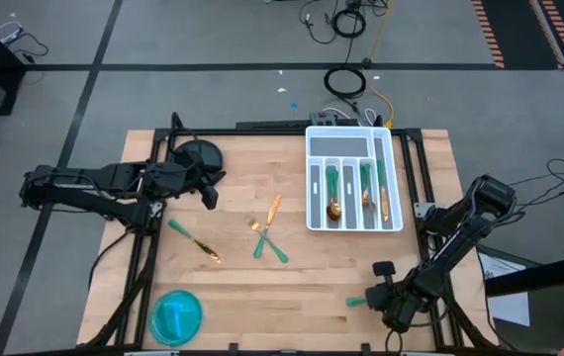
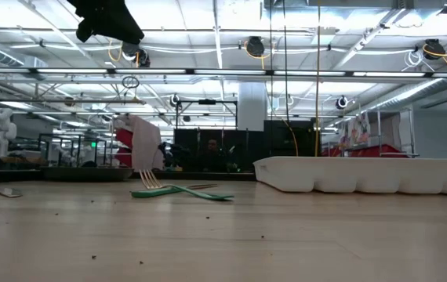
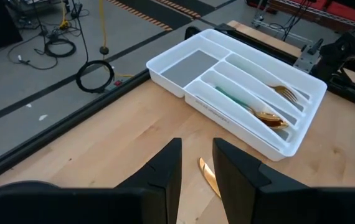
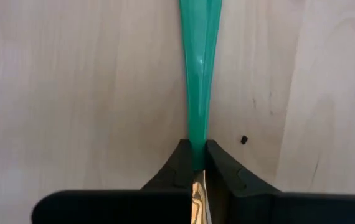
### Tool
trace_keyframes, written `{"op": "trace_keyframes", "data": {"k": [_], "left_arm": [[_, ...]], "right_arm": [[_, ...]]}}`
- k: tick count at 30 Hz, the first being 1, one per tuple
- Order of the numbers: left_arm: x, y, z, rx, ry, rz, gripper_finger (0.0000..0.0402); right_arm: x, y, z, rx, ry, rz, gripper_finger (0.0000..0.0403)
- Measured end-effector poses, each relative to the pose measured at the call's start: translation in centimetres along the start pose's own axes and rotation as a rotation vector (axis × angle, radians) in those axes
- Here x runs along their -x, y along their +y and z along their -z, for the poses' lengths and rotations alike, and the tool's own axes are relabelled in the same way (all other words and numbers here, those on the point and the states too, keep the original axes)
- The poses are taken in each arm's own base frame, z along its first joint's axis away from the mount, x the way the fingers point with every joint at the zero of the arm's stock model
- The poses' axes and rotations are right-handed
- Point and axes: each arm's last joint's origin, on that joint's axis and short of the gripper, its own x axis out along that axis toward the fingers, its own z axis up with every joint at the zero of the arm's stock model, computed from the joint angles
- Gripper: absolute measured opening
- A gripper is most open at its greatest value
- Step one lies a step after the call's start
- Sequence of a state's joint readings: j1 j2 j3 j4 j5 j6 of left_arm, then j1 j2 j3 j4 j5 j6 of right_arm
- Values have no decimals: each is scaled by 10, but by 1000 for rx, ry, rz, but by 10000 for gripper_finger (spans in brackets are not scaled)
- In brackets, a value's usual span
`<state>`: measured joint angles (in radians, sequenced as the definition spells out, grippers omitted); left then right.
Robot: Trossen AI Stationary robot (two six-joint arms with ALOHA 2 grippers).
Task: Sort silverware
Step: Put the bottom right green knife into the silverware tray
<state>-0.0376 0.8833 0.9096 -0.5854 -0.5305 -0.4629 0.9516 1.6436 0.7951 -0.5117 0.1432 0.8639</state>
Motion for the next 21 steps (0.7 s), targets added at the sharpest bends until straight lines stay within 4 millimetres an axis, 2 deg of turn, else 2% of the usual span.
{"op": "trace_keyframes", "data": {"k": [13, 21], "left_arm": [[0, 0, 0, -4, -1, -1, 97], [0, 0, 0, -4, -1, 0, 97]], "right_arm": [[21, 9, -36, -133, -147, 32, 0], [29, -1, -58, -339, -266, 94, 0]]}}
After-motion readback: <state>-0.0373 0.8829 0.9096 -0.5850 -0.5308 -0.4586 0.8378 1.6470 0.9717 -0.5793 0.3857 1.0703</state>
